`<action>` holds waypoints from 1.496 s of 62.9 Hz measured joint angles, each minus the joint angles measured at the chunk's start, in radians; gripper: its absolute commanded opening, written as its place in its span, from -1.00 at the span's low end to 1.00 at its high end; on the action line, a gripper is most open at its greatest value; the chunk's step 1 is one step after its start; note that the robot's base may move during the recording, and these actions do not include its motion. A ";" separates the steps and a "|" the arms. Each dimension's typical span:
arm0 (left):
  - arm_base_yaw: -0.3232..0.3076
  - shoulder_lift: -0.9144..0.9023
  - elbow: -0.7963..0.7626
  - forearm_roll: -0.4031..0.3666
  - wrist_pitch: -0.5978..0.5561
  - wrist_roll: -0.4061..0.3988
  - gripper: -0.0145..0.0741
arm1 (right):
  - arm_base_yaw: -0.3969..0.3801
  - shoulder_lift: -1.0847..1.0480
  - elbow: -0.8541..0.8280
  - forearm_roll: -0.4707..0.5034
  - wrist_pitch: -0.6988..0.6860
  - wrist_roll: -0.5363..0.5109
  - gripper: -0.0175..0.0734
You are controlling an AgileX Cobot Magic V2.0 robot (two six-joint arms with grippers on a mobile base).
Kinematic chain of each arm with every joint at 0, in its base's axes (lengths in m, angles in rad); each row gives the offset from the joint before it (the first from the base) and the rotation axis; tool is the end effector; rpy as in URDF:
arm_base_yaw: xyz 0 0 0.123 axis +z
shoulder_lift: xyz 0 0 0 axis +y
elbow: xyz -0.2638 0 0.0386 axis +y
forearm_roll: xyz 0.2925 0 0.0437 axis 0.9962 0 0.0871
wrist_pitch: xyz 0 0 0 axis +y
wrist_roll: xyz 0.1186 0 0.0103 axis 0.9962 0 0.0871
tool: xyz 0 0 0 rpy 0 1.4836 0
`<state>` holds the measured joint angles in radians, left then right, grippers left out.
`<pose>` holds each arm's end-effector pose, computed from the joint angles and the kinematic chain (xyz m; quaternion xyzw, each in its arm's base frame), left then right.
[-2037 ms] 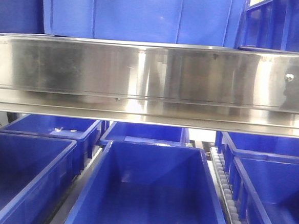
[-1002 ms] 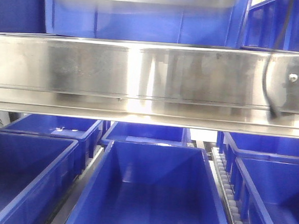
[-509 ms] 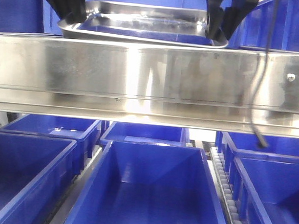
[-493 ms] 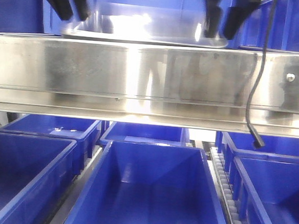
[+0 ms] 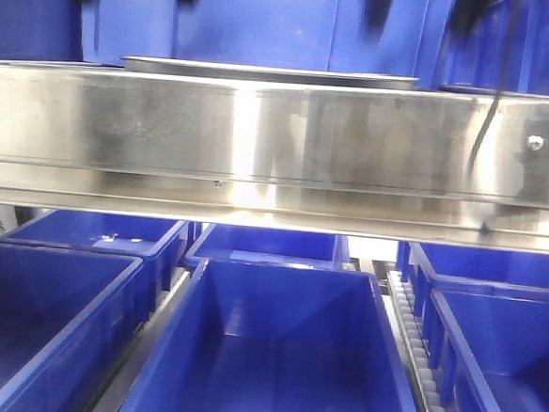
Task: Stack silver trays without gaps
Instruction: 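Open both grippers and release the tray onto the stack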
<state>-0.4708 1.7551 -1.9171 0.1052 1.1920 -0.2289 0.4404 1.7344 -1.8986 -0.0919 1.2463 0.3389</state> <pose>0.3953 -0.1882 0.3698 0.1180 0.9424 -0.0564 0.3077 0.3908 0.1727 0.3685 -0.0503 0.9565 0.0653 0.2799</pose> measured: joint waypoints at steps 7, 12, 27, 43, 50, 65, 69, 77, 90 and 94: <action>-0.049 -0.111 0.038 0.057 0.002 0.000 -0.09 | 0.000 -0.117 0.044 0.000 0.000 -0.012 -0.51; -0.084 -0.195 0.104 0.087 -0.007 -0.013 -0.39 | 0.000 -0.214 0.112 0.000 -0.019 -0.016 -0.50; -0.181 -0.469 0.432 0.111 -0.148 -0.089 -0.76 | 0.000 -0.562 0.484 0.000 -0.183 -0.051 -0.50; -0.277 -0.705 0.843 0.112 -0.502 -0.112 -0.76 | 0.000 -0.981 1.066 0.000 -0.510 -0.082 -0.50; -0.312 -0.774 0.996 0.112 -0.665 -0.112 -0.76 | 0.000 -1.149 1.267 -0.002 -0.650 -0.084 -0.50; -0.336 -0.876 1.233 0.116 -0.995 -0.113 -0.76 | 0.000 -1.466 1.594 -0.003 -0.859 -0.084 -0.50; -0.336 -0.878 1.253 0.116 -1.017 -0.113 -0.76 | 0.000 -1.506 1.623 -0.003 -0.885 -0.086 -0.50; -0.336 -0.878 1.257 0.119 -1.045 -0.113 -0.76 | 0.000 -1.523 1.630 -0.006 -0.944 -0.086 -0.50; -0.336 -0.871 1.257 0.120 -1.054 -0.113 -0.77 | 0.000 -1.527 1.630 -0.008 -0.956 -0.086 -0.50; -0.336 -0.871 1.257 0.121 -1.056 -0.113 -0.77 | 0.000 -1.527 1.630 -0.008 -0.956 -0.086 -0.50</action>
<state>-0.8073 0.8845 -0.6600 0.2261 0.1362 -0.3419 0.4404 0.2076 -0.2682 -0.0997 0.2900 0.2530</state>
